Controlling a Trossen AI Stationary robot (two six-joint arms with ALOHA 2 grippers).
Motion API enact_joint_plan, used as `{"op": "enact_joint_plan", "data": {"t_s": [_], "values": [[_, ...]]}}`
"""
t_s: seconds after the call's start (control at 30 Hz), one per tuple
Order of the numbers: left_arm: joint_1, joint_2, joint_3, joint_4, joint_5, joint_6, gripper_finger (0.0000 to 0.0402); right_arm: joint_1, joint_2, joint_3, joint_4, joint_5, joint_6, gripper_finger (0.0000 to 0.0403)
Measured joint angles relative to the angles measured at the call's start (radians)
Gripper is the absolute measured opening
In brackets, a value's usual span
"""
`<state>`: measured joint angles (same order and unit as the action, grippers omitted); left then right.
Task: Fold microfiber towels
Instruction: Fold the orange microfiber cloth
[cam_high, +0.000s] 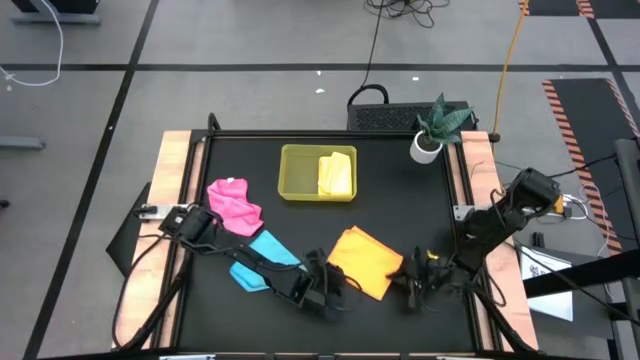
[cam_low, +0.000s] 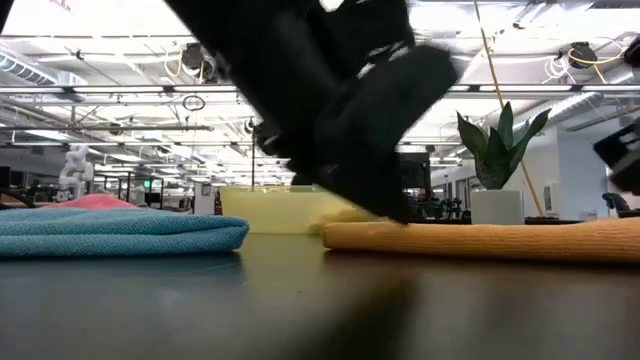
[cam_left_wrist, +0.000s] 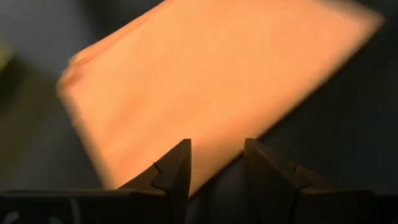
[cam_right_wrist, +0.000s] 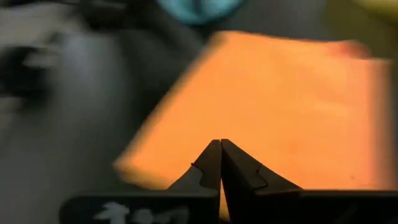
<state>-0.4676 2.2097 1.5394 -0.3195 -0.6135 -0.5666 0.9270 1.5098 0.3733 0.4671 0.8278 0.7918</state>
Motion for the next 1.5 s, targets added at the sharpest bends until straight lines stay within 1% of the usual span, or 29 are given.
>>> {"op": "enact_joint_plan", "data": {"t_s": [0.03, 0.1, 0.17, 0.23, 0.3, 0.37, 0.43, 0.5, 0.57, 0.67, 0.8, 0.9, 0.97, 1.03, 1.13, 1.2, 1.27, 1.3, 1.37, 1.5], "values": [[0.003, 0.001, 0.0, 0.041, 0.023, 0.025, 0.0152, -0.014, -0.004, -0.005, -0.045, 0.022, 0.027, 0.0], [0.014, 0.007, 0.002, 0.1, 0.049, 0.068, 0.0152, -0.041, -0.004, -0.01, -0.126, 0.03, 0.096, 0.0], [0.03, 0.014, 0.001, 0.108, 0.056, 0.088, 0.0152, -0.064, -0.004, -0.02, -0.196, -0.007, 0.153, 0.0], [0.046, 0.022, 0.002, 0.087, 0.07, 0.082, 0.0152, -0.084, -0.004, -0.025, -0.22, -0.061, 0.206, 0.0], [0.056, 0.023, 0.001, 0.016, 0.072, 0.055, 0.0152, -0.09, -0.004, -0.025, -0.207, -0.094, 0.226, 0.0], [0.06, 0.023, 0.001, -0.049, 0.059, 0.003, 0.0152, -0.08, 0.003, -0.025, -0.152, -0.128, 0.228, 0.0], [0.055, 0.022, 0.002, -0.099, 0.041, -0.04, 0.0152, -0.054, 0.01, -0.025, -0.074, -0.153, 0.223, 0.0], [0.043, 0.012, 0.002, -0.147, 0.028, -0.046, 0.0152, -0.025, 0.023, -0.025, 0.029, -0.154, 0.206, 0.0], [0.026, -0.001, 0.001, -0.168, 0.028, -0.049, 0.0152, 0.01, 0.027, -0.024, 0.125, -0.154, 0.147, 0.0], [0.0, -0.028, 0.0, -0.16, 0.021, -0.05, 0.0152, 0.061, 0.024, -0.02, 0.272, -0.153, -0.02, 0.0], [-0.023, -0.045, 0.001, -0.075, -0.009, 0.016, 0.0152, 0.094, 0.02, -0.019, 0.467, -0.15, -0.259, 0.0], [-0.025, -0.043, 0.0, 0.03, -0.03, 0.057, 0.0152, 0.089, 0.02, -0.019, 0.507, -0.148, -0.363, 0.0], [-0.013, -0.039, 0.001, 0.091, -0.039, 0.063, 0.0152, 0.072, 0.022, -0.019, 0.48, -0.148, -0.382, 0.0], [0.013, -0.023, 0.001, 0.116, -0.033, 0.025, 0.0152, 0.043, 0.023, -0.019, 0.407, -0.143, -0.372, 0.0], [0.056, 0.004, 0.0, 0.108, -0.005, -0.101, 0.0152, -0.017, 0.023, -0.02, 0.234, -0.079, -0.231, 0.0], [0.079, 0.022, 0.0, 0.112, 0.027, -0.132, 0.0152, -0.06, 0.023, -0.02, 0.118, -0.053, -0.123, 0.0], [0.093, 0.04, 0.001, 0.107, 0.077, -0.132, 0.0152, -0.097, 0.024, -0.02, 0.038, -0.044, -0.048, 0.0], [0.098, 0.05, 0.0, 0.097, 0.099, -0.126, 0.0152, -0.107, 0.024, -0.02, 0.015, -0.054, -0.026, 0.0], [0.101, 0.051, 0.001, 0.083, 0.115, -0.126, 0.0149, -0.12, 0.024, -0.02, 0.003, -0.119, -0.003, 0.0], [0.09, 0.03, 0.001, 0.065, 0.108, -0.117, 0.0122, -0.104, 0.024, -0.019, 0.003, -0.238, 0.053, 0.0]]}}
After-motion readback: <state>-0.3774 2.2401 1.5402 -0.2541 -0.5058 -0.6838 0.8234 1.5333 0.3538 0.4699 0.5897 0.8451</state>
